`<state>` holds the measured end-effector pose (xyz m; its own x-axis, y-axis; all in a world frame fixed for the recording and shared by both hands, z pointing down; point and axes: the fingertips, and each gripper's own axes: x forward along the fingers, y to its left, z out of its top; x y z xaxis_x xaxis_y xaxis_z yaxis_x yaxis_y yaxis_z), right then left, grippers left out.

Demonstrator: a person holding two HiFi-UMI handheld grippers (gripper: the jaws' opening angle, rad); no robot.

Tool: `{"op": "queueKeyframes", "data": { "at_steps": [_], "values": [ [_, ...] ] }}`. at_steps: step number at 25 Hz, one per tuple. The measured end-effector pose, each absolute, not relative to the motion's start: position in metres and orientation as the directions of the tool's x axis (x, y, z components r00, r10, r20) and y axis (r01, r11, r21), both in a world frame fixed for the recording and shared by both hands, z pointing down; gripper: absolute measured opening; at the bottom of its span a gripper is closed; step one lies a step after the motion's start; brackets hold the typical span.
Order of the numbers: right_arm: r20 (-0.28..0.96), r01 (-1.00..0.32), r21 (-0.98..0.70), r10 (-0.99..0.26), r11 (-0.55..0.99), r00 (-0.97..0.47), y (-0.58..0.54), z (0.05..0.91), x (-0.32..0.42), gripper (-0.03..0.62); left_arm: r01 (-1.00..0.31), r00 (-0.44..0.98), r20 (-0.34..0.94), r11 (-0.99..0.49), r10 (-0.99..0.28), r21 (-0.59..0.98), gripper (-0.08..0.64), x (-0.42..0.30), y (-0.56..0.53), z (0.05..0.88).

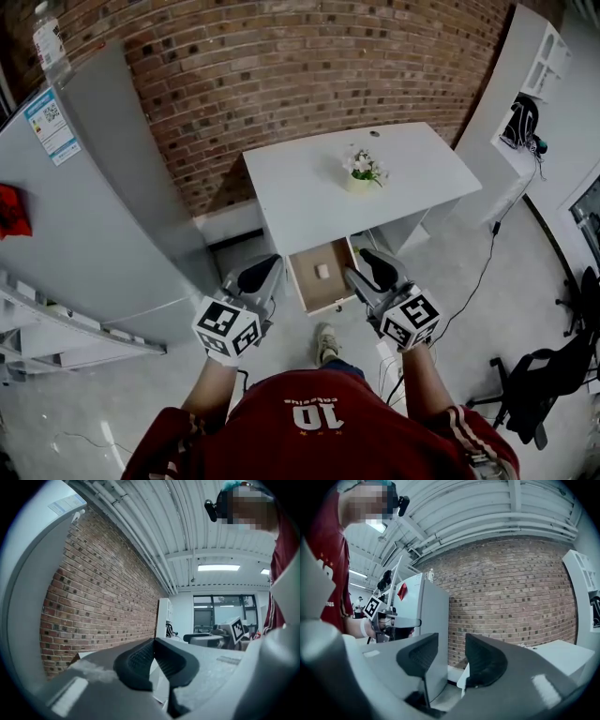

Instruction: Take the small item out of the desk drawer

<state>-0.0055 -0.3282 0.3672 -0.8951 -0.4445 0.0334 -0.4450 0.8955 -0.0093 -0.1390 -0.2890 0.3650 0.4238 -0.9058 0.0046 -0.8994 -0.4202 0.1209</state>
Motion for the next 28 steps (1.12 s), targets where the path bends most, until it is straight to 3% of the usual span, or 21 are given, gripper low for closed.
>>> {"op": "queueKeyframes", "data": {
  "at_steps": [15, 28],
  "values": [
    [0.132, -0.382, -0.029, -0.375, 0.924, -0.918, -0.397, 0.440, -0.005, 0.170, -0.838, 0.546, 0.070, -0.543, -0.835, 0.056, 0.003, -0.118, -0.353, 0.400],
    [0.351, -0.364, -0.039, -0.328, 0.930, -0.877, -0.422, 0.616, -0.004, 0.196, -0.817, 0.576, 0.146, -0.573, -0.804, 0.071, 0.003, -0.113, -0.356, 0.498]
  ]
}}
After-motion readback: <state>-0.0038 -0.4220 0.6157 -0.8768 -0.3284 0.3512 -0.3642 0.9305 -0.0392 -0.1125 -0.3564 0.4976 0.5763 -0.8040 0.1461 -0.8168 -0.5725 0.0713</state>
